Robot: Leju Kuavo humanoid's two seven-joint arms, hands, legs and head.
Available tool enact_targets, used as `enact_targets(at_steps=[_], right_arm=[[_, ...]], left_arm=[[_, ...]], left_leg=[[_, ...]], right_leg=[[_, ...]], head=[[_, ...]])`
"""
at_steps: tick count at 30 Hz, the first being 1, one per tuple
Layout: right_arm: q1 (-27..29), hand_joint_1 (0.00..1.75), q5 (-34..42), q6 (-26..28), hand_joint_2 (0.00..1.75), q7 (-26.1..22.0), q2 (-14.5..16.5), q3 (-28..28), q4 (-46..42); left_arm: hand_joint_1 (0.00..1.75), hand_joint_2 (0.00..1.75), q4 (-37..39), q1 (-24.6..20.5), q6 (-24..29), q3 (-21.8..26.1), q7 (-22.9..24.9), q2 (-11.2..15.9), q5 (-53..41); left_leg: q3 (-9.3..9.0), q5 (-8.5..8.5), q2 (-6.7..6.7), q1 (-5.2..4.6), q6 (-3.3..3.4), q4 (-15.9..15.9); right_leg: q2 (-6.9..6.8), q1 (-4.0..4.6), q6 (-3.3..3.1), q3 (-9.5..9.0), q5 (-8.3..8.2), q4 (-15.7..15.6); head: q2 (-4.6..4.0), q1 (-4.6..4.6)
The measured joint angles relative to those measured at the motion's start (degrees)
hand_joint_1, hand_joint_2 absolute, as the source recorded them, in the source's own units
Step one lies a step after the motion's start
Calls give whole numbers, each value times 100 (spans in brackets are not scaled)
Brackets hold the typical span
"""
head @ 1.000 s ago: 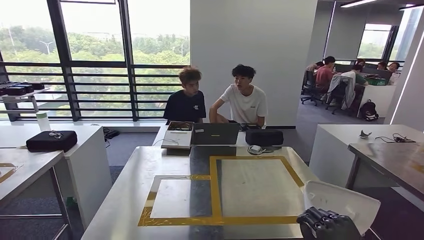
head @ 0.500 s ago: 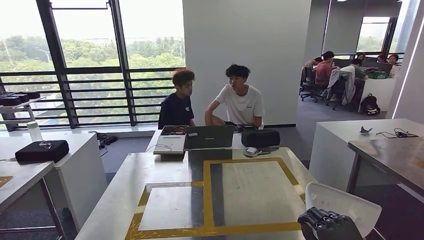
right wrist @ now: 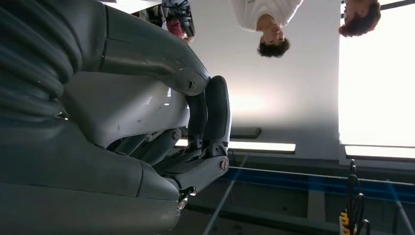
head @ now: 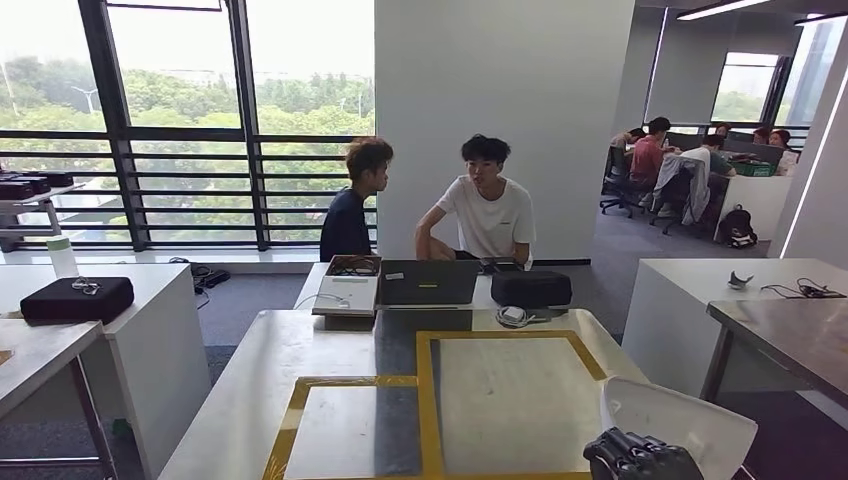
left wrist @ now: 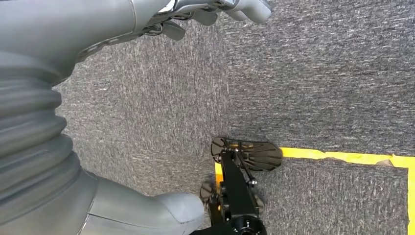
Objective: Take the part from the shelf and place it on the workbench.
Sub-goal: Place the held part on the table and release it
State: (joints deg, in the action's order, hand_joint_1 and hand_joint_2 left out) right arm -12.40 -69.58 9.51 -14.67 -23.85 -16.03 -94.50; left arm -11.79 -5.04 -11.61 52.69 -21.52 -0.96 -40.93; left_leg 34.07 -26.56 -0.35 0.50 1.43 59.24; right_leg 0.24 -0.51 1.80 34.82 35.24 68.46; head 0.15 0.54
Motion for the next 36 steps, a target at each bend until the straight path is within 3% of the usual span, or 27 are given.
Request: enact_targets(at_steps=[1,2,3,4,6,8,11,13,14,16,17,18,19,21,22,24,28,30,32,33,34,36], right_arm=[[3,175,-3,-4,175,1,10,-3,2],[7,175,-11,-9,175,2,25,-5,5],[9,175,-26,-13,175,4,45,-9,8],[7,175,-40,-17,175,8,64,-11,11],[0,175,-64,-18,175,14,92,-14,14],[-16,175,-71,-19,175,17,111,-15,15],[-36,175,-73,-18,175,17,139,-15,15],[-50,175,-73,-16,175,17,155,-16,12],[-56,175,-74,-16,175,17,167,-16,11],[-57,175,-74,-17,175,15,190,-17,11],[-53,175,-74,-19,175,14,200,-17,12],[-50,175,-74,-20,175,15,210,-17,13],[-48,175,-74,-20,175,16,220,-17,13],[-49,175,-75,-19,175,15,238,-17,13],[-52,175,-76,-19,175,13,245,-17,13],[-57,175,-86,-18,175,9,254,-17,13],[-53,175,-97,-15,175,8,258,-17,-3],[-51,175,-81,-14,175,0,255,-17,-13],[-34,175,-63,-23,175,-19,252,-17,-8],[-25,175,-59,-29,175,-28,252,-17,-3],[-22,175,-58,-34,175,-36,251,-17,2],[-27,175,-58,-39,175,-45,249,-17,6]], left_arm=[[0,175,1,1,3,1,-1,-3,-2],[0,175,1,2,6,1,0,-4,-10],[0,175,0,2,9,1,1,-4,-21],[0,175,-1,1,10,1,3,-4,-33],[0,175,-1,-6,11,0,10,-5,-56],[0,175,-2,-16,11,-1,22,-4,-71],[0,175,-6,-30,11,-1,33,2,-78],[0,175,-11,-45,10,-1,30,5,-81],[0,175,-14,-50,10,-1,28,9,-83],[0,175,-14,-49,10,-1,32,15,-84],[0,175,-13,-41,10,-1,35,18,-84],[0,175,-13,-32,10,-1,38,19,-84],[0,175,-13,-25,10,-1,39,19,-84],[0,175,-13,-22,10,-1,38,25,-86],[0,175,-13,-24,10,-1,37,27,-87],[0,175,-12,-29,11,-1,37,27,-91],[0,175,-15,-32,13,-1,27,20,-95],[0,175,-15,-31,20,-1,19,17,-93],[0,175,-13,-25,30,-1,18,16,-92],[0,175,-13,-21,36,0,19,15,-92],[0,175,-12,-18,40,1,20,12,-92],[0,175,-12,-17,54,1,21,-1,-93]], left_leg=[[-22,-27,0,-1,7,0],[-50,-58,-2,-3,8,1],[-92,-94,-7,-3,3,1],[-147,-133,-14,-3,-6,1],[-269,-223,-28,-10,-39,1],[-329,-301,-36,-20,-98,-6],[-381,-360,-28,-22,-201,-57],[-336,-467,-12,-26,-264,137],[-198,-588,-6,-23,-291,420],[278,-871,-1,-19,-331,1209],[502,-914,0,-17,-343,1505],[633,-825,0,-15,-348,1595],[649,-612,1,-13,-348,1456],[414,-44,5,-12,-326,692],[265,115,4,-17,-302,332],[112,158,1,-30,-228,8],[17,67,-1,-15,-67,-50],[-48,23,5,1,-12,-73],[-94,-38,8,0,6,-71],[-126,-72,5,-1,4,-67],[-173,-113,1,-2,-2,-64],[-298,-207,-8,-2,-26,-62]], right_leg=[[0,-3,14,271,104,394],[0,-5,18,485,107,648],[0,-6,13,592,-21,680],[-1,-5,-1,567,-264,463],[-5,12,-59,280,-806,-358],[-8,47,-120,44,-1001,-894],[5,53,-201,-41,-942,-1007],[5,17,-267,-131,-925,-1068],[-1,4,-296,-179,-908,-1088],[-9,7,-331,-243,-846,-1091],[-9,8,-333,-276,-810,-1090],[-5,9,-330,-319,-773,-1089],[-2,7,-323,-376,-730,-1089],[1,7,-291,-505,-625,-1087],[5,15,-265,-548,-570,-1079],[13,35,-210,-579,-495,-1081],[10,26,-78,-580,-357,-968],[2,13,-24,-244,-105,-340],[0,3,3,308,117,465],[0,2,4,502,79,656],[0,2,-4,577,-96,607],[-3,9,-52,392,-688,-105]], head=[[0,1],[0,2],[0,2],[0,3],[0,2],[1,1],[2,-2],[1,-7],[2,-12],[1,-19],[1,-22],[1,-24],[1,-26],[0,-30],[0,-32],[1,-24],[2,-9],[1,2],[1,10],[1,11],[1,14],[1,19]])
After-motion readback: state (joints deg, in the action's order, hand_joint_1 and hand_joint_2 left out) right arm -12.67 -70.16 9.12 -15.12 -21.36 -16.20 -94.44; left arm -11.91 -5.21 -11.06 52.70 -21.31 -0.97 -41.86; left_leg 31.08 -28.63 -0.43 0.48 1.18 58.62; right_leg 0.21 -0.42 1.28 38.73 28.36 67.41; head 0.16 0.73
